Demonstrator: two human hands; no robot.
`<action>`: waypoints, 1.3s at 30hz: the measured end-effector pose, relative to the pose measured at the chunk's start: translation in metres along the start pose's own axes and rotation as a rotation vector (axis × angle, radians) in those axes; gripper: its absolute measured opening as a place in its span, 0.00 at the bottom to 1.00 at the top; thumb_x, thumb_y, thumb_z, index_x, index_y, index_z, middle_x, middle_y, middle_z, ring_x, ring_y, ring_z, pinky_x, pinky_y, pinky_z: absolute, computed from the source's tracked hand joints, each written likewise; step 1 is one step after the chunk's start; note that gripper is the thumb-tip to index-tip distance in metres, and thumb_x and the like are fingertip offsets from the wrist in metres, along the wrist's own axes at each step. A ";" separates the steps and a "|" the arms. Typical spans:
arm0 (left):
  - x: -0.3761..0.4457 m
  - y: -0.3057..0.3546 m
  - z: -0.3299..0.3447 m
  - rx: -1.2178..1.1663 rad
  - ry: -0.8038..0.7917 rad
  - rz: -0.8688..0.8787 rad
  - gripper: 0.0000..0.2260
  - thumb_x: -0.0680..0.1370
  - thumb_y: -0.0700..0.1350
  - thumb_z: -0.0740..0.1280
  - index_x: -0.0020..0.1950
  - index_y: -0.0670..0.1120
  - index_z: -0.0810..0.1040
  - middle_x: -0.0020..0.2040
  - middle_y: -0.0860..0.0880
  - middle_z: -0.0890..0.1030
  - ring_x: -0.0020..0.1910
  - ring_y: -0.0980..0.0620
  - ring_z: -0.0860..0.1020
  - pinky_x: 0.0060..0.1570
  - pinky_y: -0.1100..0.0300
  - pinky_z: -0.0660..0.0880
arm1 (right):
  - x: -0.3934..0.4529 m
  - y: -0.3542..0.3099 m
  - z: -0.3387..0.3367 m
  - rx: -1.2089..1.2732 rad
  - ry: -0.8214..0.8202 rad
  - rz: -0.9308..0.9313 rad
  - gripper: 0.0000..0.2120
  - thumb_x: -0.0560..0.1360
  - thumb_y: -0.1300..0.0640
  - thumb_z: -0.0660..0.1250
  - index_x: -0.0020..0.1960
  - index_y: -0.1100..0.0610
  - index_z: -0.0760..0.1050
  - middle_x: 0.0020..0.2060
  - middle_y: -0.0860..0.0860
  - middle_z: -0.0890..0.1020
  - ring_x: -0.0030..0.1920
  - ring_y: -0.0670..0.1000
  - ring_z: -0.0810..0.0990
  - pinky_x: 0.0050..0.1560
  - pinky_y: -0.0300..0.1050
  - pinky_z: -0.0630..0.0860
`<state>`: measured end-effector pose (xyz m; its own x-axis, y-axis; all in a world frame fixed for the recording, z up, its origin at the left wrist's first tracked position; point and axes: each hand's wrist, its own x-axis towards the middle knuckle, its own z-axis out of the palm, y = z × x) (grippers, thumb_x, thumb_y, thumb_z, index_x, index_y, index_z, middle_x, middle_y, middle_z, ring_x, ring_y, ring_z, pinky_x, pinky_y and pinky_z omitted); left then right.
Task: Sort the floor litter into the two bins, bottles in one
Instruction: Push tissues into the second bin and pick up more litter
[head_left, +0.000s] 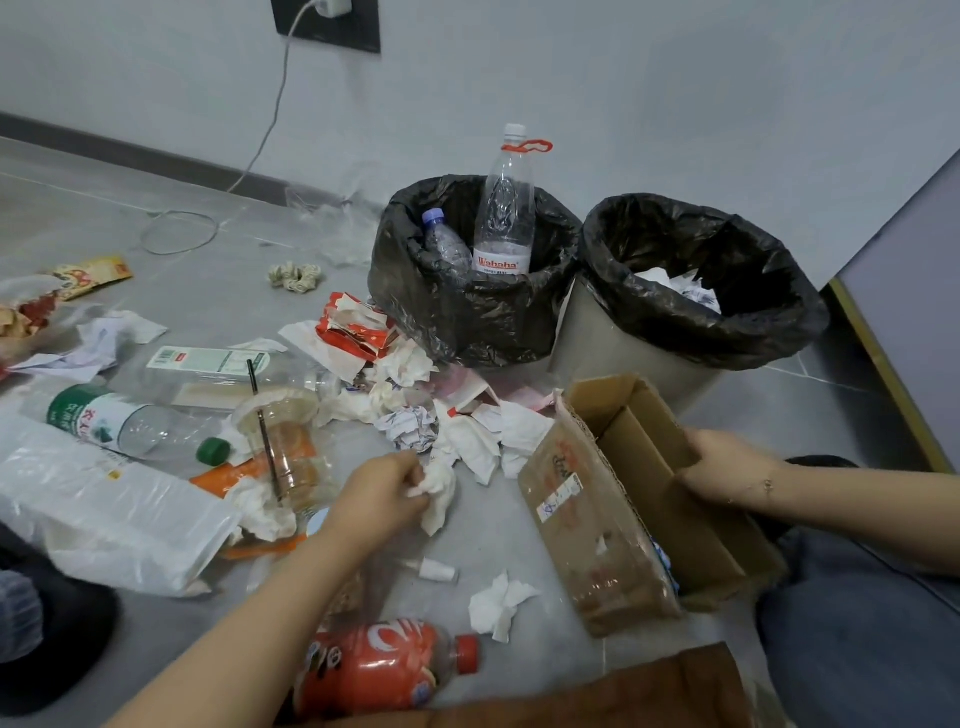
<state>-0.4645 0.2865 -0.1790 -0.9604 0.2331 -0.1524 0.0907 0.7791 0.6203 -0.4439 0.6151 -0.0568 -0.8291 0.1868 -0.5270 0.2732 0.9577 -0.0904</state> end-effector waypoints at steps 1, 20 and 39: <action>0.002 0.001 -0.006 -0.027 0.018 -0.019 0.13 0.70 0.41 0.70 0.33 0.52 0.67 0.32 0.53 0.72 0.35 0.51 0.71 0.31 0.67 0.61 | 0.000 -0.001 -0.001 0.014 0.005 0.005 0.18 0.76 0.61 0.63 0.66 0.59 0.68 0.59 0.57 0.77 0.57 0.54 0.76 0.55 0.44 0.75; 0.025 -0.003 -0.059 -0.686 0.361 -0.280 0.11 0.75 0.40 0.70 0.53 0.53 0.76 0.42 0.49 0.83 0.38 0.53 0.80 0.37 0.61 0.74 | 0.061 -0.206 -0.002 -0.545 0.084 -0.608 0.21 0.72 0.47 0.68 0.61 0.57 0.74 0.55 0.53 0.77 0.52 0.55 0.78 0.49 0.46 0.77; 0.026 0.016 -0.082 -0.855 0.415 -0.185 0.07 0.75 0.46 0.70 0.47 0.59 0.79 0.45 0.53 0.83 0.45 0.52 0.82 0.45 0.60 0.76 | 0.054 -0.170 -0.030 -0.119 0.137 -0.637 0.12 0.72 0.60 0.65 0.32 0.60 0.68 0.29 0.54 0.74 0.30 0.49 0.77 0.34 0.45 0.75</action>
<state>-0.5097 0.2574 -0.1105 -0.9717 -0.2027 -0.1212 -0.1354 0.0580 0.9891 -0.5499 0.4695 -0.0443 -0.8675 -0.4052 -0.2885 -0.3401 0.9064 -0.2505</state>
